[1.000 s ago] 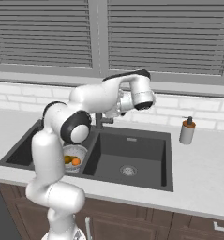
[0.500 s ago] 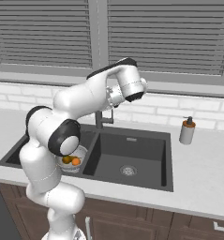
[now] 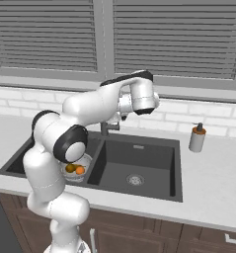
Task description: Put the colander in the sink, put the pear, tangerine in the colander, and turn on the sink faucet and pour water over the colander.
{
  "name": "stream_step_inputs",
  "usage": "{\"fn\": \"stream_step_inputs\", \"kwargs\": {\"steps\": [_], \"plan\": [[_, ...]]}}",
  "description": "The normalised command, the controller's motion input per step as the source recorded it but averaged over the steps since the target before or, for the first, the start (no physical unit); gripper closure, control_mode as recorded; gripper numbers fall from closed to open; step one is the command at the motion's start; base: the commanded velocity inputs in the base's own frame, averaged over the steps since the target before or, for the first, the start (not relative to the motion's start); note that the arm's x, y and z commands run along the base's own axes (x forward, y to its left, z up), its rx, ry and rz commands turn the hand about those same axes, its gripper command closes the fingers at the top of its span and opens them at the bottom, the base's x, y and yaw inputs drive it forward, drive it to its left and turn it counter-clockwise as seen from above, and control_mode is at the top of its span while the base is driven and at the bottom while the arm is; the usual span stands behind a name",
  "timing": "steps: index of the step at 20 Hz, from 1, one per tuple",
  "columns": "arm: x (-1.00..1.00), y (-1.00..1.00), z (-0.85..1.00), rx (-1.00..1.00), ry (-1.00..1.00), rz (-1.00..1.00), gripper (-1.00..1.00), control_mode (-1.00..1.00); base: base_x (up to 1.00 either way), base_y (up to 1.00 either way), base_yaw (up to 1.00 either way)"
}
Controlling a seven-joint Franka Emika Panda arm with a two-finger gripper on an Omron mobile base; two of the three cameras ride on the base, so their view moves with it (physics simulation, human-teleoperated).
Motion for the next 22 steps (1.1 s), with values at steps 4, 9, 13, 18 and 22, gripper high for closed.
{"fn": "stream_step_inputs", "kwargs": {"steps": [4, 9, 13, 18, 22], "plan": [[0.0, 0.01, 0.0, 0.0, 0.0, -0.21, -1.0, -1.0, 0.0, 0.0, 0.0], [0.0, 0.15, 0.0, -0.05, 0.0, -0.21, -1.0, -1.0, 0.0, 0.0, 0.0], [0.0, 0.26, 0.0, -0.08, -0.01, -0.2, -1.0, -1.0, 0.0, 0.0, 0.0], [0.03, 0.26, 0.0, -0.06, -0.06, -0.17, -1.0, -1.0, 0.0, 0.0, 0.0], [0.17, 0.04, 0.0, -0.04, -0.13, -0.1, -1.0, -1.0, 0.0, 0.0, 0.0]]}}
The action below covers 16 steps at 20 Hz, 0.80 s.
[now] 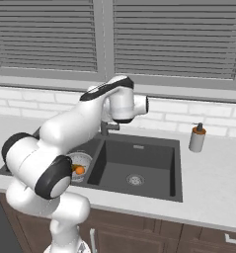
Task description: Put the colander in the sink, put the pear, tangerine in the colander, and turn on the sink faucet and pour water over the colander.
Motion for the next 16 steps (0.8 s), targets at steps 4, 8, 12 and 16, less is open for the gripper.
{"fn": "stream_step_inputs", "kwargs": {"steps": [4, 8, 12, 16], "plan": [[0.25, 0.02, 0.0, -0.03, -0.09, -0.09, -1.0, -1.0, 0.0, 0.0, 0.0], [0.28, 0.0, 0.0, -0.01, 0.0, -0.09, -1.0, -1.0, 0.0, 0.0, 0.0], [0.32, 0.0, -0.02, 0.0, 0.02, -0.06, -1.0, -1.0, 0.0, 0.0, 0.0], [0.4, -0.08, -0.15, 0.0, 0.09, -0.03, -1.0, -1.0, 0.0, 0.0, 0.0]]}}
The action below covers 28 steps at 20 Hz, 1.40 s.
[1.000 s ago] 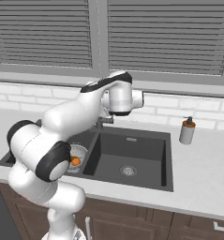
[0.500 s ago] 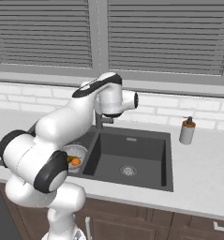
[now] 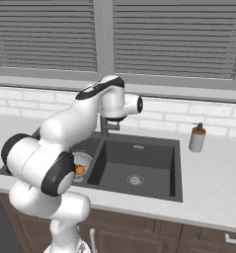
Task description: Put the colander in the sink, put the pear, tangerine in the colander, and turn on the sink faucet and pour water over the colander.
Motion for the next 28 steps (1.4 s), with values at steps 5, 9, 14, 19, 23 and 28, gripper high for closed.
{"fn": "stream_step_inputs", "kwargs": {"steps": [5, 9, 14, 19, 23, 28], "plan": [[0.34, -0.19, -0.3, 0.0, 0.13, -0.02, -1.0, -1.0, 0.0, 0.0, 0.0], [0.37, -0.11, -0.13, 0.0, 0.09, -0.01, -1.0, -1.0, 0.0, 0.0, 0.0], [0.24, 0.06, 0.0, 0.0, 0.01, 0.0, -1.0, -1.0, 0.0, 0.0, 0.0], [0.0, 0.36, 0.0, -0.03, -0.01, -0.02, -1.0, -1.0, 0.0, 0.0, 0.0], [-0.08, 0.72, 0.0, -0.08, 0.0, -0.02, -1.0, -1.0, 0.0, 0.0, 0.0], [-0.02, 0.76, 0.0, -0.12, 0.0, -0.1, -1.0, -1.0, 0.0, 0.0, 0.0]]}}
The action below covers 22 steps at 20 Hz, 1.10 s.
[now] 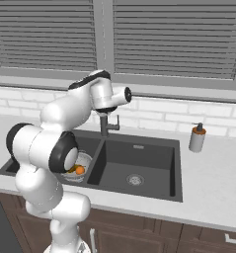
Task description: Put the colander in the sink, put the pear, tangerine in the colander, and turn on the sink faucet and pour water over the colander.
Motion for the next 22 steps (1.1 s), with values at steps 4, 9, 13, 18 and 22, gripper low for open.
{"fn": "stream_step_inputs", "kwargs": {"steps": [4, 9, 13, 18, 22], "plan": [[0.11, 0.59, 0.0, -0.11, 0.0, -0.18, -1.0, -1.0, 0.0, 0.0, 0.0], [0.07, 0.48, 0.0, -0.07, 0.0, -0.24, -1.0, -1.0, 0.0, 0.0, 0.0], [0.05, 0.35, 0.0, -0.04, 0.0, -0.25, -1.0, -1.0, 0.0, 0.0, 0.0], [0.08, 0.22, 0.0, -0.01, 0.0, -0.23, -1.0, -1.0, 0.0, 0.0, 0.0], [0.15, 0.21, 0.0, 0.0, 0.0, -0.21, -1.0, -1.0, 0.0, 0.0, 0.0]]}}
